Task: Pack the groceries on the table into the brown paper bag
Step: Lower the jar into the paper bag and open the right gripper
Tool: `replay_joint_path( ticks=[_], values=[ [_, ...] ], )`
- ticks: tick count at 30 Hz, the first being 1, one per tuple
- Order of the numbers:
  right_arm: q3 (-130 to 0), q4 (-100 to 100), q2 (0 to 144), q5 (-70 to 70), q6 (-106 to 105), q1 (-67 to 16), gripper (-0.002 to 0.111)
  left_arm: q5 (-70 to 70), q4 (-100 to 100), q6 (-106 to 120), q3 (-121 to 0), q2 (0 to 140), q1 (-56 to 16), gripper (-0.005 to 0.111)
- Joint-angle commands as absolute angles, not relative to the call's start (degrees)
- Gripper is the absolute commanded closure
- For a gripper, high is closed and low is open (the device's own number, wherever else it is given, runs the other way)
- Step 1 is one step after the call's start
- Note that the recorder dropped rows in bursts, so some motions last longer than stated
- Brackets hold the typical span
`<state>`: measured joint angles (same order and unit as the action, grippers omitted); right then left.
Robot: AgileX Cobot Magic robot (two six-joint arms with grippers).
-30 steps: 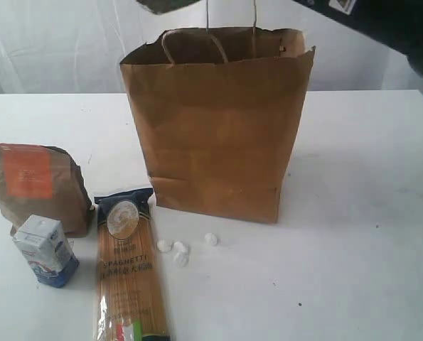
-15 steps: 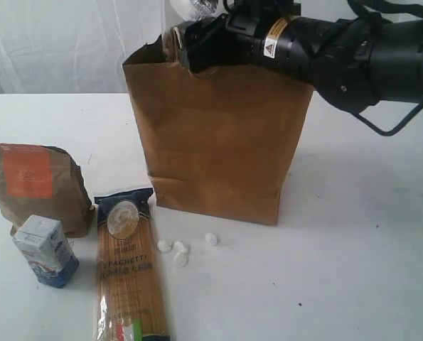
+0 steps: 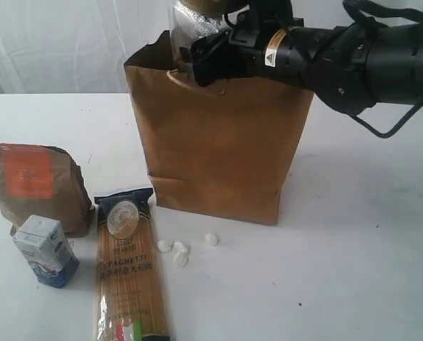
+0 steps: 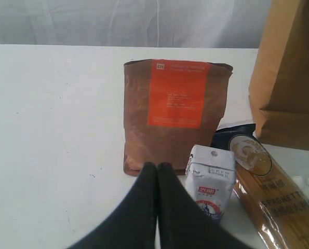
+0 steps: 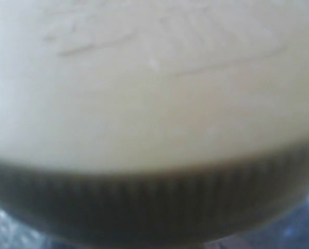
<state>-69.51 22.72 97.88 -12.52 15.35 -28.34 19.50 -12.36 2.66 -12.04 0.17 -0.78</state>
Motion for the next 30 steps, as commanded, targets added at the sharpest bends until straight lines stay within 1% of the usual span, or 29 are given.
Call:
replay_joint_path(
  ticks=[1, 4, 7, 9, 10, 12, 13, 15, 19, 22, 23, 25, 30],
  values=[
    [-70.1, 22.5, 97.3, -13.7, 15.6, -27.9, 0.056, 19.6, -12.8, 2.7, -11.8, 0.0, -0.7, 0.107],
    [-70.1, 21.9, 96.9, -13.3, 18.7, -27.9, 0.056, 19.6, -12.8, 2.7, -11.8, 0.0, -0.7, 0.107],
    [-70.1, 21.2, 96.7, -13.3, 28.0, -27.9, 0.056, 19.6, -12.8, 2.7, -11.8, 0.0, -0.7, 0.107],
    [-70.1, 21.2, 96.7, -12.7, 29.8, -27.9, 0.056, 19.6, -12.8, 2.7, -11.8, 0.0, -0.7, 0.107],
    [-70.1, 21.2, 96.7, -12.0, 29.8, -27.9, 0.054, 19.6, -12.8, 2.7, -11.8, 0.0, -0.7, 0.107],
    [-70.1, 21.2, 96.7, -8.6, 29.8, -27.9, 0.043, 19.6, -12.8, 2.7, -11.8, 0.0, -0.7, 0.107],
    [-70.1, 21.2, 96.7, -6.4, 29.8, -27.9, 0.035, 19.6, -12.8, 2.7, -11.8, 0.0, -0.7, 0.107],
    [-70.1, 21.2, 96.7, -3.7, 29.8, -27.9, 0.028, 19.6, -12.8, 2.7, -11.8, 0.0, -0.7, 0.107],
    [-70.1, 21.2, 96.7, -3.5, 29.8, -27.9, 0.026, 19.6, -12.8, 2.7, -11.8, 0.0, -0.7, 0.107],
    [-70.1, 21.2, 96.7, -3.5, 29.8, -27.9, 0.016, 19.6, -12.8, 2.7, -11.8, 0.0, -0.7, 0.107],
    [-70.1, 21.2, 96.7, -3.5, 29.8, -27.9, 0.009, 19.6, -12.8, 2.7, -11.8, 0.0, -0.7, 0.107],
    [-70.1, 21.2, 96.7, -3.5, 29.8, -27.9, 0.006, 19.6, -12.8, 2.7, -11.8, 0.0, -0.7, 0.107],
    [-70.1, 21.2, 96.7, -4.0, 29.8, -27.9, 0.005, 19.6, -12.8, 2.7, -11.8, 0.0, -0.7, 0.107]
  ],
)
